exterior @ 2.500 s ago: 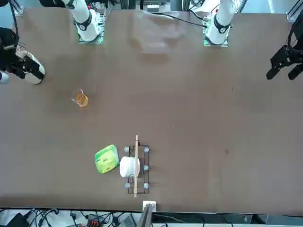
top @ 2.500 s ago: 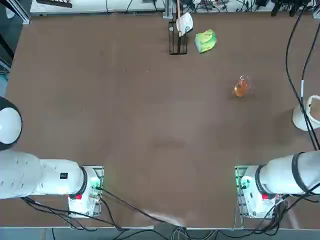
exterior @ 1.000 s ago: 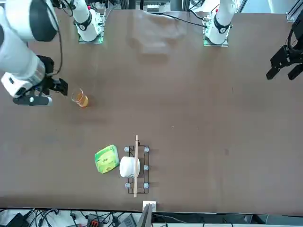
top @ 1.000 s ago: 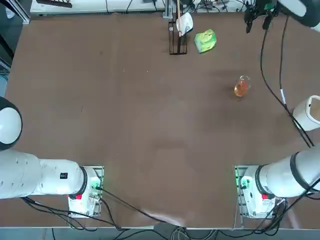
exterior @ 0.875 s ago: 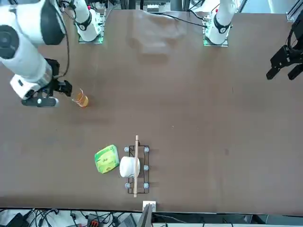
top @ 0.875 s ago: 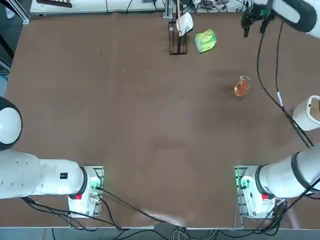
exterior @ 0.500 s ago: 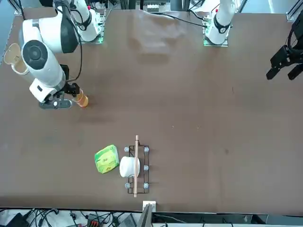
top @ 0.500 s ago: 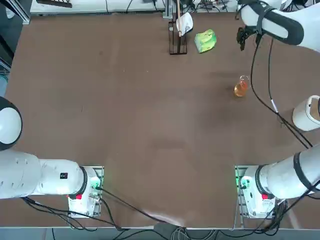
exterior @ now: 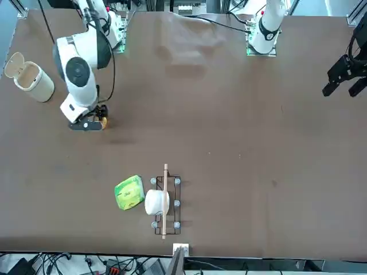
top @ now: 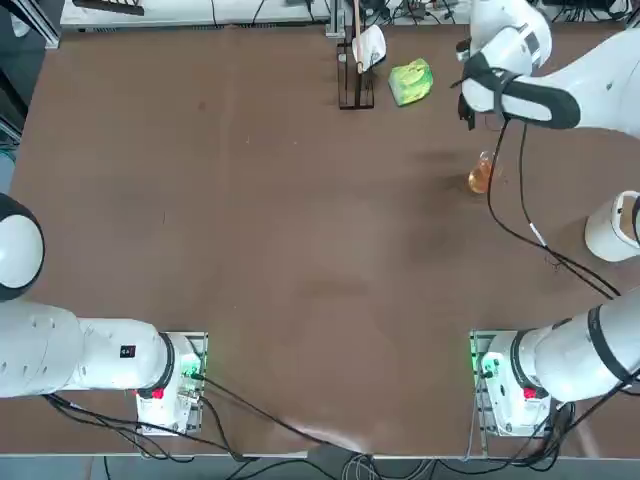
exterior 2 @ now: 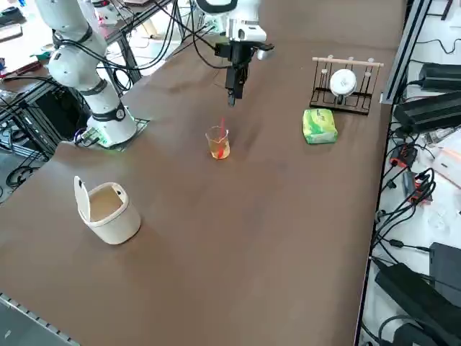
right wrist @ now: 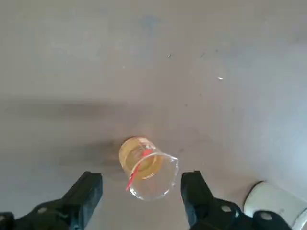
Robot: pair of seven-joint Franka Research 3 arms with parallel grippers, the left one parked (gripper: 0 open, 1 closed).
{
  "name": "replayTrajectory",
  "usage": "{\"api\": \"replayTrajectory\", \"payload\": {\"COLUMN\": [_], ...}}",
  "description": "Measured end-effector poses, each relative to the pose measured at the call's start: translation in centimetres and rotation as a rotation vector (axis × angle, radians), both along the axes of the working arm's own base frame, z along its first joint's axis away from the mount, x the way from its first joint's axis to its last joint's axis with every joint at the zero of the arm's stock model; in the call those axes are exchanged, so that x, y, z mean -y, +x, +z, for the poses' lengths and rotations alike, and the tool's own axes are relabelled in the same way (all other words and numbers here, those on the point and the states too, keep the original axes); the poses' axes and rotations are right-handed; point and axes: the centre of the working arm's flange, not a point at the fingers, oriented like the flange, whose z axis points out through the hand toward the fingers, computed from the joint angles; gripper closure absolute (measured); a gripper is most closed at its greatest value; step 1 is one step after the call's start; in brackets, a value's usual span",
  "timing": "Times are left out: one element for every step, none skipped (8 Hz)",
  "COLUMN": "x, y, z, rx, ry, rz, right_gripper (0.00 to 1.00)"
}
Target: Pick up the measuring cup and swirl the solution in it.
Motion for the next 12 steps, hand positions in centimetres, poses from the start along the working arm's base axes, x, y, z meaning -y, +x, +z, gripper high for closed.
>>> {"api": "replayTrajectory", "payload": {"x": [-0.6, -0.7, -0.6, -0.5, -0.6, -1.0, -1.4, -1.5, -1.4, -1.2, -0.9, -0.7], "y": [-0.5, -0.7, -0.7, -0.7, -0.8, -0.9, -1.1, -1.2, -1.3, -1.5, -1.7, -1.8], "z": [-1.3, -2.3, -3.1, -4.0, -4.9, -5.7, -6.3, -6.6, -6.7, -7.0, -7.2, -7.4], "rx": [-0.005, -0.013, -0.017, -0.021, -0.026, -0.031, -0.036, -0.038, -0.044, -0.056, -0.070, -0.080], "ry": [-0.017, -0.033, -0.050, -0.063, -0.070, -0.076, -0.082, -0.086, -0.093, -0.111, -0.129, -0.140], "rz": [0.000, -0.001, -0.006, -0.018, -0.032, -0.038, -0.040, -0.042, -0.042, -0.041, -0.042, -0.045], "right_gripper": [0.02, 0.04, 0.06, 0.13, 0.15, 0.14, 0.15, 0.15, 0.16, 0.18, 0.19, 0.20]}}
